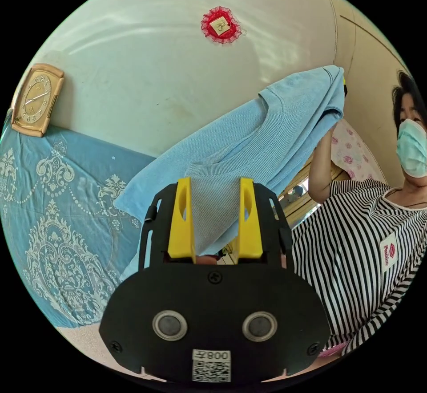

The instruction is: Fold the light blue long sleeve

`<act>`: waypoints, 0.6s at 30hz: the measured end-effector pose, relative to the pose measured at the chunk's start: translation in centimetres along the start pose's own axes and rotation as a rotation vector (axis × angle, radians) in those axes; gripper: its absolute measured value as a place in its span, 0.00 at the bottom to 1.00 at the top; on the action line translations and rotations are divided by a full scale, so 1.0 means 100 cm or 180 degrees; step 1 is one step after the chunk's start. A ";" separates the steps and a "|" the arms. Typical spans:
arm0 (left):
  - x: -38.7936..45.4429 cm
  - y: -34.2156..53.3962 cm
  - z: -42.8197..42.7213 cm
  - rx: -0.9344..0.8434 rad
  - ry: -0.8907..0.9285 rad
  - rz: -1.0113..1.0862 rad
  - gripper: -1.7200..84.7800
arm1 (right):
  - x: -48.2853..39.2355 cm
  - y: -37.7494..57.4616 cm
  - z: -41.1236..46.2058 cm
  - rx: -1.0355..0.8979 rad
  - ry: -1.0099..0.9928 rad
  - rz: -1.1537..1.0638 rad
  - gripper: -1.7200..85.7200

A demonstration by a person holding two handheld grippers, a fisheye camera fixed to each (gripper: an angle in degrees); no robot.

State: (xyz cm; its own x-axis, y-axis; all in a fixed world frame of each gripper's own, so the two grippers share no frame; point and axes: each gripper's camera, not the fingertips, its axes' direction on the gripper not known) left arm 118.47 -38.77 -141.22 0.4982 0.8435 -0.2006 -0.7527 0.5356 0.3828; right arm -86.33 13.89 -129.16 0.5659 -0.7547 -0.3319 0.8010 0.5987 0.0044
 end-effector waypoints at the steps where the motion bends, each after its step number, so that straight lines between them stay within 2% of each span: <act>1: 0.004 0.004 -0.009 0.0067 -0.0063 0.0025 0.19 | -0.003 -0.002 0.004 -0.0010 0.0028 -0.0004 0.03; 4: 0.023 0.021 -0.045 0.0113 -0.0258 0.0153 0.18 | -0.012 -0.010 0.023 -0.0011 0.0109 0.0000 0.03; 10: 0.034 0.077 -0.071 -0.0391 -0.0333 0.0085 0.18 | -0.020 -0.016 0.058 0.0029 0.0119 0.0085 0.03; 13: 0.034 0.100 -0.076 -0.0617 -0.0750 -0.0024 0.09 | -0.024 -0.015 0.077 -0.0012 0.0162 0.0081 0.03; 18: 0.026 0.118 -0.148 -0.0249 -0.1050 -0.0301 0.05 | -0.028 0.000 0.088 0.0063 0.0389 0.0203 0.03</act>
State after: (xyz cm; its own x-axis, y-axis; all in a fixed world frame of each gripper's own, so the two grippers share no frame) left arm 104.54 -29.64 -150.62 0.6700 0.7385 0.0752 -0.7208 0.6230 0.3037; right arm -86.15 13.66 -119.92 0.5887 -0.6762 -0.4429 0.7685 0.6381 0.0474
